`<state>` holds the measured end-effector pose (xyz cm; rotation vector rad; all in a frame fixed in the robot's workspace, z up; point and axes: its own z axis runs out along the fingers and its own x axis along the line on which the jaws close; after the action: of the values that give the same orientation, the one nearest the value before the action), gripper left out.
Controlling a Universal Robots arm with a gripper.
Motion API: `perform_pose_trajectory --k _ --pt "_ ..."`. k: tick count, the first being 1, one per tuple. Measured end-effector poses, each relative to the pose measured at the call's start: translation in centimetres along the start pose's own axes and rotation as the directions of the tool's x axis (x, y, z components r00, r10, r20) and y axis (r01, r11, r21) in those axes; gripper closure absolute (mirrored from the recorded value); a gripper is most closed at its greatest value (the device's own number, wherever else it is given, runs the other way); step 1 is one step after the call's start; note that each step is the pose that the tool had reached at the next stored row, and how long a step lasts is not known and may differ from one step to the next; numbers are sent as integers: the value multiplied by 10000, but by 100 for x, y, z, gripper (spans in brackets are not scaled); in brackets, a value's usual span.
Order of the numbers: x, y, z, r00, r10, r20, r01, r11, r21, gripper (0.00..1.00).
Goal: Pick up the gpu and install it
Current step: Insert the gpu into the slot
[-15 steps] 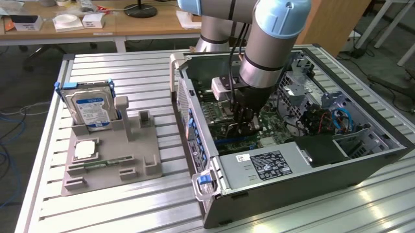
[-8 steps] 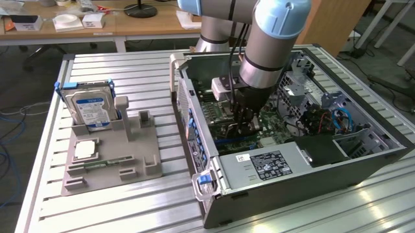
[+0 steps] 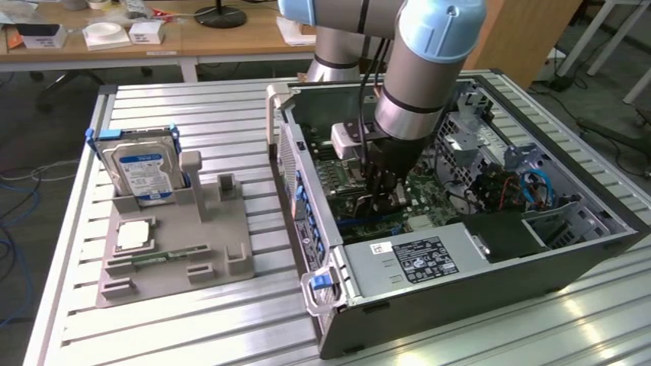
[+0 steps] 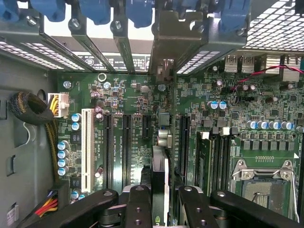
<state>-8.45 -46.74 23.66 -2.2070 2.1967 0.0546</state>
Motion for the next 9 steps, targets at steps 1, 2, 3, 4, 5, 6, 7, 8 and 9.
perform_pose_trajectory --k 1,2,3,4,5,6,7,8,9 --pt "0 0 1 10000 0 1 0 10000 1 73" --pt "0 0 0 10000 0 1 0 10000 1 73" --pt "0 0 1 10000 0 1 0 10000 0 73" --pt "0 0 0 10000 0 0 0 10000 0 73" --pt "0 0 1 10000 0 1 0 10000 1 73" --pt "0 0 0 10000 0 0 0 10000 0 73" --pt "-1 0 0 10000 -1 0 1 10000 0 73" --pt "-6 -1 1 10000 -1 0 1 10000 1 73" --pt "-16 -2 11 10000 -1 21 1 10000 13 73"
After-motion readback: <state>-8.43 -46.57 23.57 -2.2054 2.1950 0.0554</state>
